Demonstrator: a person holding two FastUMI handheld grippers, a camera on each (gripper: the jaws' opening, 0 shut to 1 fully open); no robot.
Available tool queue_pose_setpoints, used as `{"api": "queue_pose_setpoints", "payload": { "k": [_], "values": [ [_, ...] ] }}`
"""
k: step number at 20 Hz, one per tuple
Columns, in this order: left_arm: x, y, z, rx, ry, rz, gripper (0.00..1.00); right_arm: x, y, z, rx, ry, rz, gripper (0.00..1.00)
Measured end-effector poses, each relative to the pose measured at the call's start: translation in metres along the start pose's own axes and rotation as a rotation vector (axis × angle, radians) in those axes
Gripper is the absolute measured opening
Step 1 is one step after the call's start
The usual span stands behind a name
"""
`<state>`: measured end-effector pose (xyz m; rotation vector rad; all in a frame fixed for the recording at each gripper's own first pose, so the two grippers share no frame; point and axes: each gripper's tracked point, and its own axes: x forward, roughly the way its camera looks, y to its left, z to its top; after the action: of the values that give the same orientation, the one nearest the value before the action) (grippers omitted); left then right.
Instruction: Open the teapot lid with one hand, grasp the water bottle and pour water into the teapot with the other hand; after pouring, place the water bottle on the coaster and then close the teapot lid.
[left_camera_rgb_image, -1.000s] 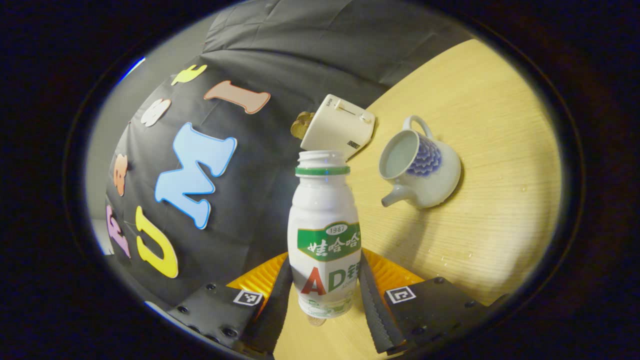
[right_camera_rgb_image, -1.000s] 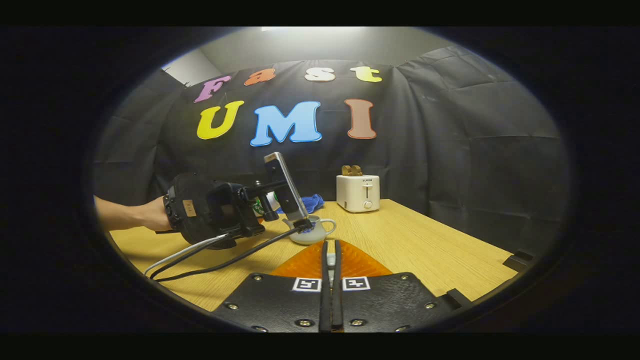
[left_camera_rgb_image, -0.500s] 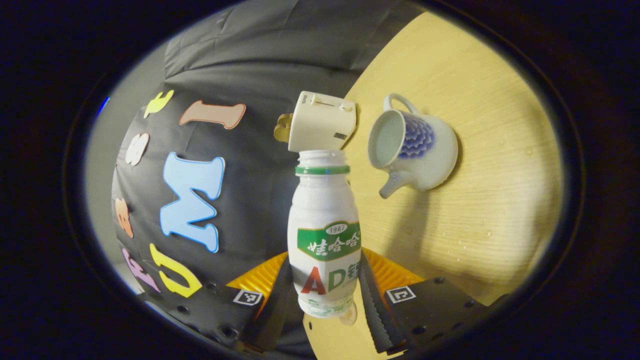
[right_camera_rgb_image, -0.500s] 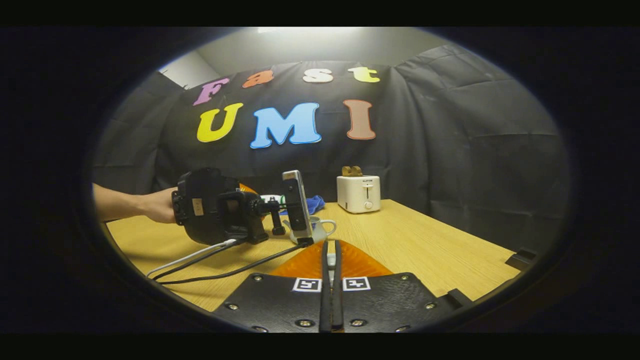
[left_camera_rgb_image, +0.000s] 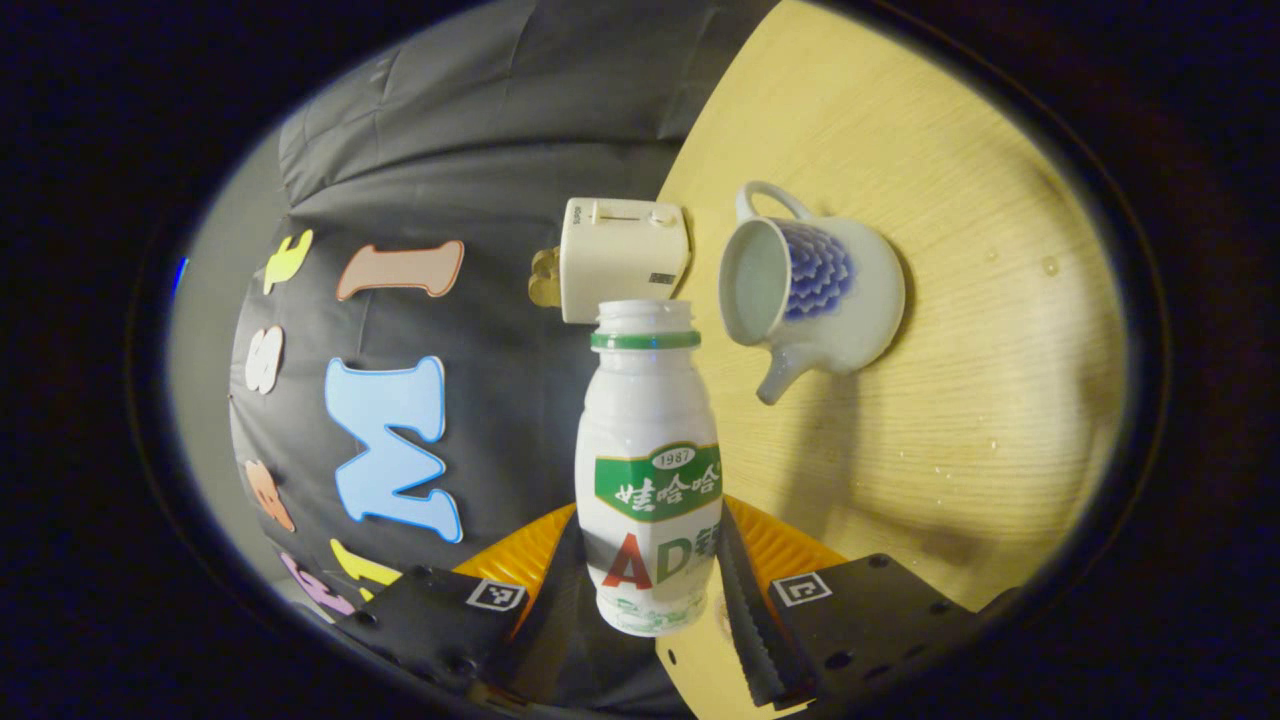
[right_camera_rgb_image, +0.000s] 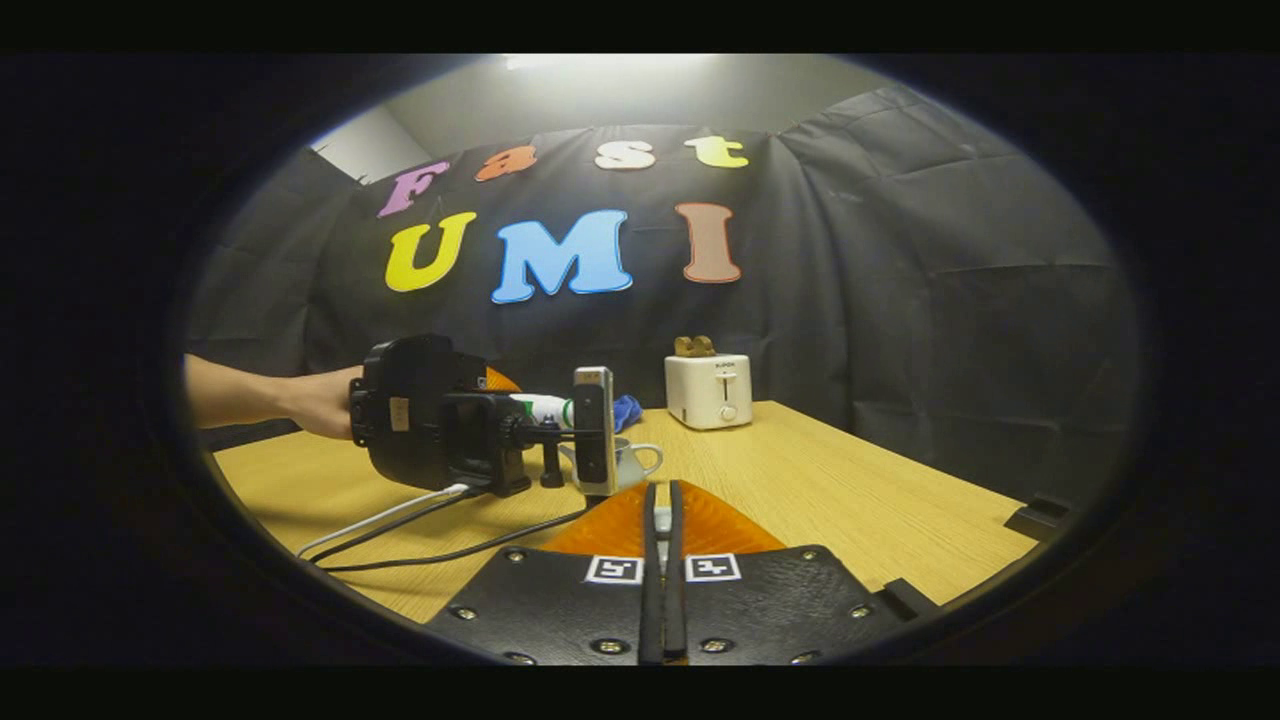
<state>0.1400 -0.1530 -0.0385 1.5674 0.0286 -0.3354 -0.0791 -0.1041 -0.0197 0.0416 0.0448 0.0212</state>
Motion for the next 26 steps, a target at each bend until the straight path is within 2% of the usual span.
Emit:
{"api": "queue_pose_setpoints", "payload": {
  "k": [2,22,23,25,26],
  "values": [
    [0.0,0.002,0.001,0.031,-0.001,0.01,0.81,0.0,0.0,0.001,0.003,-0.003,0.002,0.01],
    [-0.003,0.01,0.006,0.203,-0.011,0.014,0.81,-0.003,0.002,-0.002,-0.015,0.013,0.01,0.01],
    [-0.003,0.009,0.007,0.207,-0.012,0.014,0.75,-0.004,0.001,-0.002,-0.014,0.013,0.011,0.01],
    [-0.004,0.01,0.008,0.214,-0.012,0.018,0.75,-0.004,0.002,-0.003,-0.01,0.015,0.012,0.01],
    [-0.004,0.01,0.007,0.216,-0.011,0.018,0.81,-0.004,0.001,-0.003,-0.01,0.015,0.011,0.01]
  ]
}}
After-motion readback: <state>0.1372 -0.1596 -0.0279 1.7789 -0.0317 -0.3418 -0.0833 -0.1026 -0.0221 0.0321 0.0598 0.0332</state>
